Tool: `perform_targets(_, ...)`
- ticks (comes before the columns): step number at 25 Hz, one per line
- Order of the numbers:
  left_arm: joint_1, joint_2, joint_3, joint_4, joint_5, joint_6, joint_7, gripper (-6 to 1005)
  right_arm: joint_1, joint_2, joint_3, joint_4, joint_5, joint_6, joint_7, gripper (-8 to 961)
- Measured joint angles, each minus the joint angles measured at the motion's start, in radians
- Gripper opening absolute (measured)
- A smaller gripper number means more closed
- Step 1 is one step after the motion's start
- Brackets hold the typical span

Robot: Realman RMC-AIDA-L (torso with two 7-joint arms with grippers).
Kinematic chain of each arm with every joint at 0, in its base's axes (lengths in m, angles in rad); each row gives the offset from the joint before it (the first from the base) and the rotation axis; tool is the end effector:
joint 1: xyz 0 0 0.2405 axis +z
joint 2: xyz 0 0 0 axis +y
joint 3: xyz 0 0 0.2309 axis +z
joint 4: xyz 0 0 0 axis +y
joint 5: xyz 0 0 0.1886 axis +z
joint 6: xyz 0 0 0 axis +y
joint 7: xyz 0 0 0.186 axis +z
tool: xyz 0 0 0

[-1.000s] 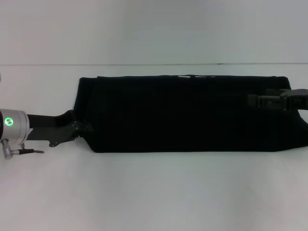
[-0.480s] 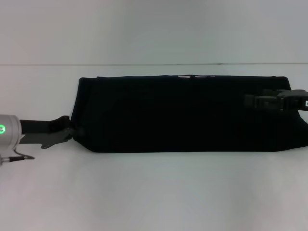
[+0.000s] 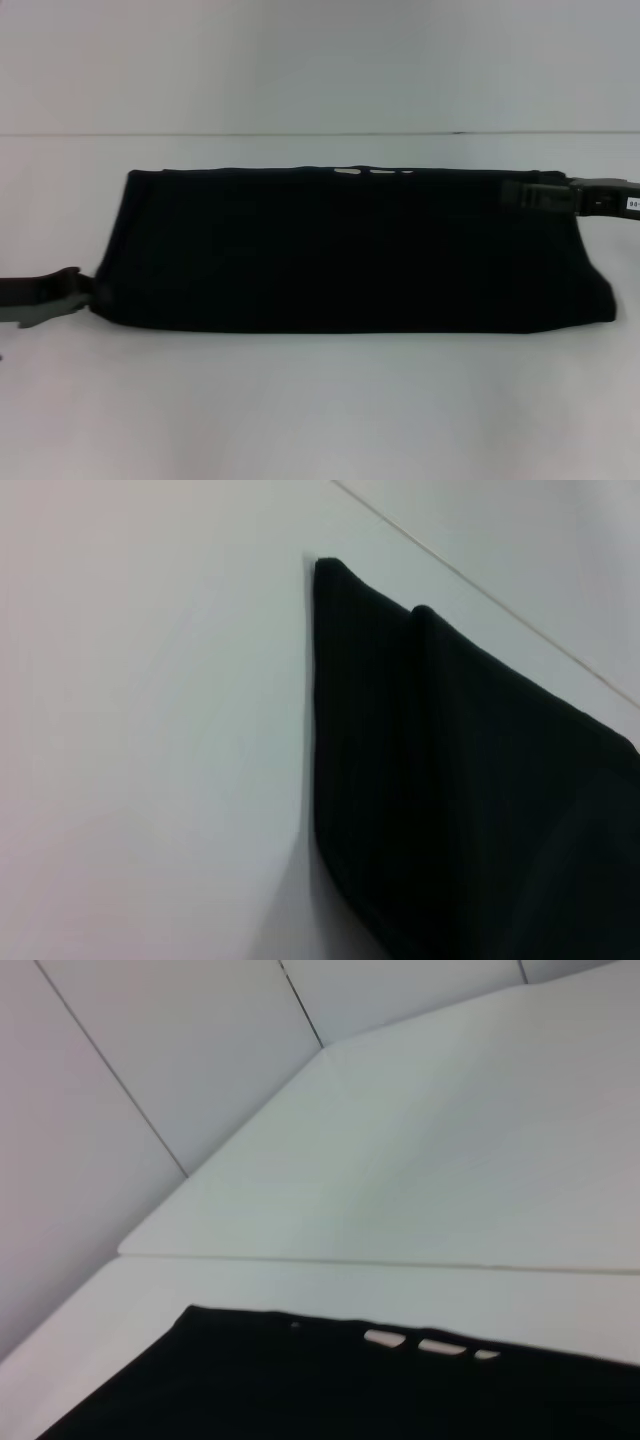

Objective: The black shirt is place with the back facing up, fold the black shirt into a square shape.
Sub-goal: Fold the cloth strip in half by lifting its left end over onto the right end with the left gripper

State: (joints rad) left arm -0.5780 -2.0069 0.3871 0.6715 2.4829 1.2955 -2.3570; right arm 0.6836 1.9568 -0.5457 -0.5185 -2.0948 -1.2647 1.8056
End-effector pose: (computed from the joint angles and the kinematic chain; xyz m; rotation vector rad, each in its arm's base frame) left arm -0.3188 0.3462 0.0211 -1.8933 -1.8549 -0.4261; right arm 0.2404 0.3947 0.0182 -2.3340 1.1700 0.6257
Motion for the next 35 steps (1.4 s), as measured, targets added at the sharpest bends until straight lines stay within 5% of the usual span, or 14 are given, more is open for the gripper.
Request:
perform_targets(17,0.063,0.054,-0.190,0.162,0.102,0.115,0.014,115,0.002,0.021,0.003,0.000,0.041,0.028,0.002,930)
perform_targets(26,-0.108,0.074,-0.109,0.056,-0.167,0.403,0.022,137,-0.040,0.011,0.049,-0.007,0.041,0.029,-0.007,929)
perform_targets(31,-0.299,0.001,0.016,-0.078,-0.231,0.348,0.061,149,-0.088,0.002,0.078,-0.051,0.042,0.005,-0.008,928)
perform_targets(35,-0.395,-0.133,0.076,-0.111,-0.236,0.197,0.125,159,-0.122,-0.005,0.080,-0.089,0.042,-0.018,-0.008,928)
